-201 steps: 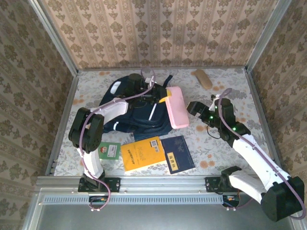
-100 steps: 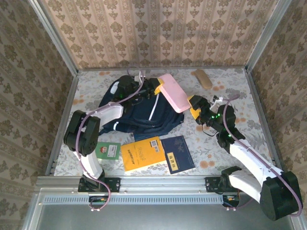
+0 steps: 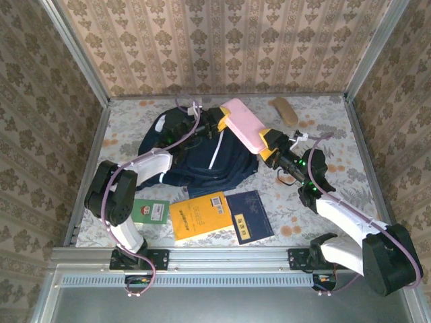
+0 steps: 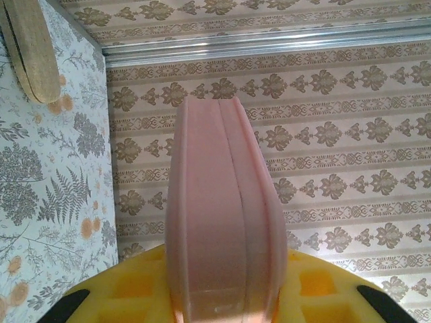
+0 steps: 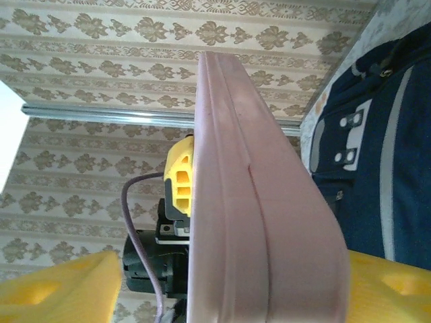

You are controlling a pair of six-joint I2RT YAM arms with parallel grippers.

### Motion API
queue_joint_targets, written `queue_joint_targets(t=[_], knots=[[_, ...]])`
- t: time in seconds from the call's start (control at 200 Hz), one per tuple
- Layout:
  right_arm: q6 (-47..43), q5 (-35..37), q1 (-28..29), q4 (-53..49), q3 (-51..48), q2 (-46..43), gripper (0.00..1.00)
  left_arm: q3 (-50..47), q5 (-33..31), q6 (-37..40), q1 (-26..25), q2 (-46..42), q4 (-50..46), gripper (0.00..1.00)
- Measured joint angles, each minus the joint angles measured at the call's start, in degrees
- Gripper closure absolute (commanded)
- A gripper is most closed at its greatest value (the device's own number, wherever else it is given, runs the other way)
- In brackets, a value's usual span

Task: Pack books, pencil case, and school supplies into a backpack

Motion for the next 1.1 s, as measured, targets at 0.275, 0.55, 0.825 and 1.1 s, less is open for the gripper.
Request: queue_joint_targets(t=[0.275,0.55,0.825,1.1], knots=[[0.15,2.73,0.79,1.73,0.11,0.04,0.59,-0.83,-1.40,-1.38,-1.01,-0.39,1.86,0.83],[0.76,4.20,1.07,0.55,0.11,-1.33,0.68,-0.98,-1.97,-1.16,-1.31,-0.96,2.54,0.47],[-5.49,6.40,-0.59,-9.73,0.07,-8.44,0.67,-1.22,0.90,6.58,0.61,-2.10,-7.58,0.31],[-14.62,8.37,-2.23,-23.19,-1.40,-17.05,0.64,12.98,-1.75,37.22,2.45,-3.41,-46.71,0.31]])
